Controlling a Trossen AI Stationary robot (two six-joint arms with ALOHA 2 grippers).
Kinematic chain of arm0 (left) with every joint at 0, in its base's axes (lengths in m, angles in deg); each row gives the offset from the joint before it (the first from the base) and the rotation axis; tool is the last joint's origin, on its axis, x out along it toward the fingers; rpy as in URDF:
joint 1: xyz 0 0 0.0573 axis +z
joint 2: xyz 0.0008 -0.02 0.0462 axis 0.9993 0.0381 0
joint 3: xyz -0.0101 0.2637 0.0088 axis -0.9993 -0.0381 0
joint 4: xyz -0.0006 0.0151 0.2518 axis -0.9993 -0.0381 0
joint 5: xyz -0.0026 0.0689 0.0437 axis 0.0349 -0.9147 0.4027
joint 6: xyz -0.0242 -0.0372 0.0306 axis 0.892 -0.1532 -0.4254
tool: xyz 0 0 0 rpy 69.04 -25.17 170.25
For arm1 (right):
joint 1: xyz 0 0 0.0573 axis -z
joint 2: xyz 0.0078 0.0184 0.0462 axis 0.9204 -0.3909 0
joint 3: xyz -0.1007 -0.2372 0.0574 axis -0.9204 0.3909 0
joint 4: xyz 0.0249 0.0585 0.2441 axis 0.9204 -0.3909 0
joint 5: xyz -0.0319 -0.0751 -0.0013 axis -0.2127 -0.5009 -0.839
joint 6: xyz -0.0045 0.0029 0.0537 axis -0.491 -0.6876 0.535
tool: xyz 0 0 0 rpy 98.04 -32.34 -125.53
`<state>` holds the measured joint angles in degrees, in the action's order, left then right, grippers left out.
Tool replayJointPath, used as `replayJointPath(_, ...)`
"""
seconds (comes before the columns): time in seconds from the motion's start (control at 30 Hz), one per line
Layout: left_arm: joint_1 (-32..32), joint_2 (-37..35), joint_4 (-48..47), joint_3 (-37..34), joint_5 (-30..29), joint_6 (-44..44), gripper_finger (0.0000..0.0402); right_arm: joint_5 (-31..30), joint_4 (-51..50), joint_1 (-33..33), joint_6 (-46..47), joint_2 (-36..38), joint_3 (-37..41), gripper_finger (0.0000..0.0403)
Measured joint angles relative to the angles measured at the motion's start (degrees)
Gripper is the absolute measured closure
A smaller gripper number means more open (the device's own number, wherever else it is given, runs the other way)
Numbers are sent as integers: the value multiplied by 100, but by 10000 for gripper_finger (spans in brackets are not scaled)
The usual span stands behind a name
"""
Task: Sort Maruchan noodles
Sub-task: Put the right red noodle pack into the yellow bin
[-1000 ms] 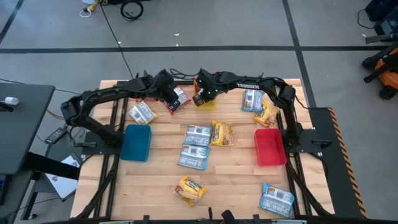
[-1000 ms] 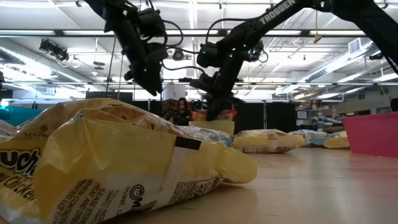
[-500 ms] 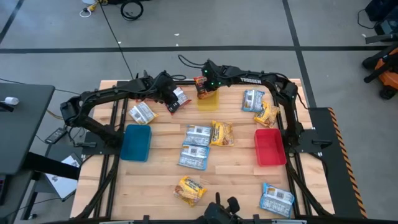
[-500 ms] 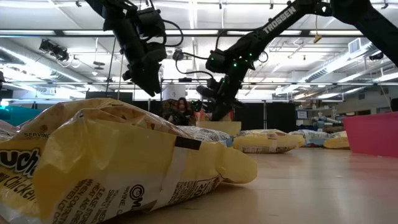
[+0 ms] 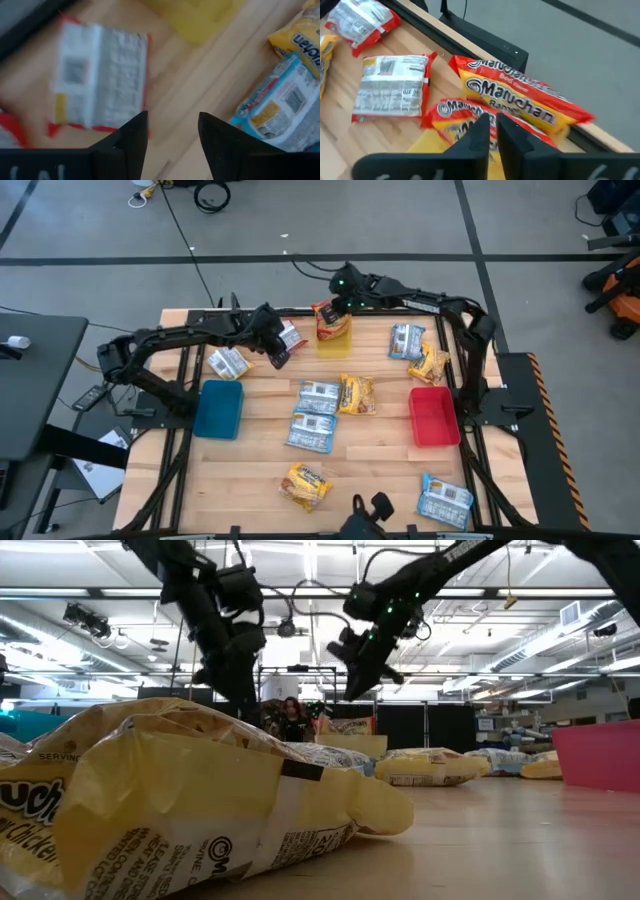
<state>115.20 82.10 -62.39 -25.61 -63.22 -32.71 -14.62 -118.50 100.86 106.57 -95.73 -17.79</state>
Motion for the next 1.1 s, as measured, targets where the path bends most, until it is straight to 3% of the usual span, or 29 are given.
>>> replayJointPath(0.1,-108,7,496,-457,259,526,198,-56,-262,-11,-255,300,0,334)
replayJointPath(0.2,-255,9,733,-649,127,696,173,-112,-403,-76,-457,608,-2,307)
replayJointPath(0.43,-1016,87,1091,-595,-1878,-439,157,-231,-47,-286,-752,1195,-4,268)
replayJointPath(0.67,-1055,887,1310,-602,-2848,-528,157,-237,65,-278,-753,1520,-4,266)
replayJointPath(0.93,-982,1573,1794,-600,-2886,-1120,163,-235,-363,-278,-797,1547,-4,266)
replayJointPath(1.1,-842,1791,1621,-573,-2730,-438,185,-221,-464,-280,-843,1545,-4,265)
